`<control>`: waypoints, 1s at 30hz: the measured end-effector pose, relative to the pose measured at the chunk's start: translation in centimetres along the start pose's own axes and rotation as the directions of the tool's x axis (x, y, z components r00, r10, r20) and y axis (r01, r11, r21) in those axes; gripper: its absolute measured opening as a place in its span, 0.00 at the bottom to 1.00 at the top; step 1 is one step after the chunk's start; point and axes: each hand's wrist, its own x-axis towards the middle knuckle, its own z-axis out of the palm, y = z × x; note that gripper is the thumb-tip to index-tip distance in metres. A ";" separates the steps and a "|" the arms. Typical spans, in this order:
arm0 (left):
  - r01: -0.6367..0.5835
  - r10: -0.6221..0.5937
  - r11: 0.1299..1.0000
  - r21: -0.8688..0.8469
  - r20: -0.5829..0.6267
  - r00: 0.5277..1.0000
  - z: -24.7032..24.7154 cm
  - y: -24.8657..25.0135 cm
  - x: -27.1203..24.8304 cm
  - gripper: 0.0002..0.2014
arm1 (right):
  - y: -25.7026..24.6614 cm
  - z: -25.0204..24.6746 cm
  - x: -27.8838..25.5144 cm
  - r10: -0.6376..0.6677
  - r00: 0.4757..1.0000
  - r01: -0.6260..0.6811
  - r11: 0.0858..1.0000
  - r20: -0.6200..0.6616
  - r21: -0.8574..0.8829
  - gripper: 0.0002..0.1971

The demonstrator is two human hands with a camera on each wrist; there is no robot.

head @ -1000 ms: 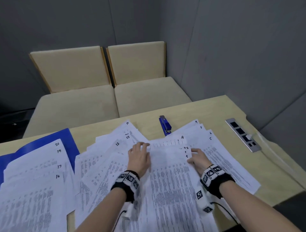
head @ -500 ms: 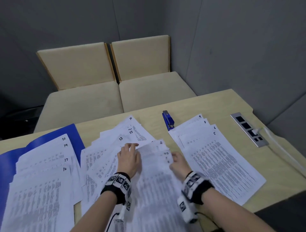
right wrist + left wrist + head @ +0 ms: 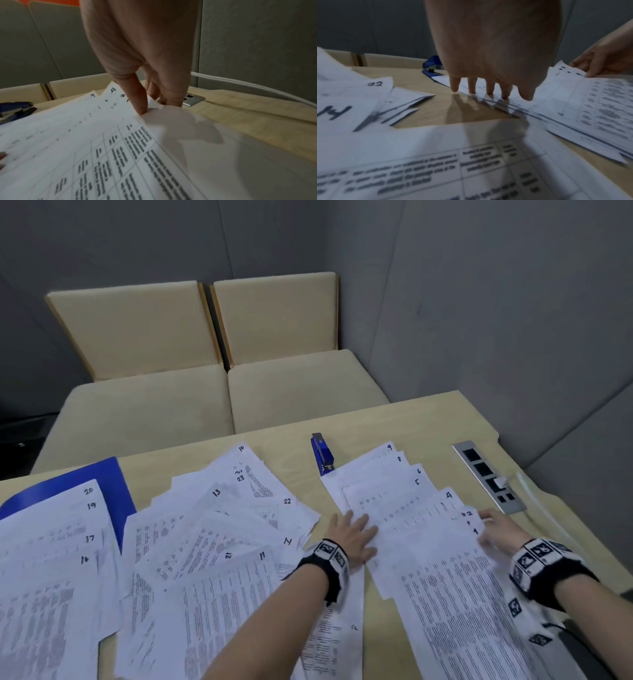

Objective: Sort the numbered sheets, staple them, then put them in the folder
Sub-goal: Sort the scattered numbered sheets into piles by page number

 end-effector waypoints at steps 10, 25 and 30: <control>0.023 -0.021 0.998 0.053 -0.028 0.999 -0.7 -2.2 1.6 0.29 | -2.0 1.9 4.6 -0.081 0.996 0.073 0.973 -0.029 -0.220 0.18; -0.034 0.036 0.999 0.031 -0.062 0.997 -0.5 -1.4 1.7 0.34 | -1.4 1.9 6.3 -0.054 0.997 0.035 0.957 -0.056 -0.288 0.15; 0.048 -0.053 0.998 -0.050 -0.113 0.992 -1.6 -0.9 1.2 0.31 | -2.3 3.0 5.6 -0.069 0.990 0.017 0.925 -0.124 -0.380 0.19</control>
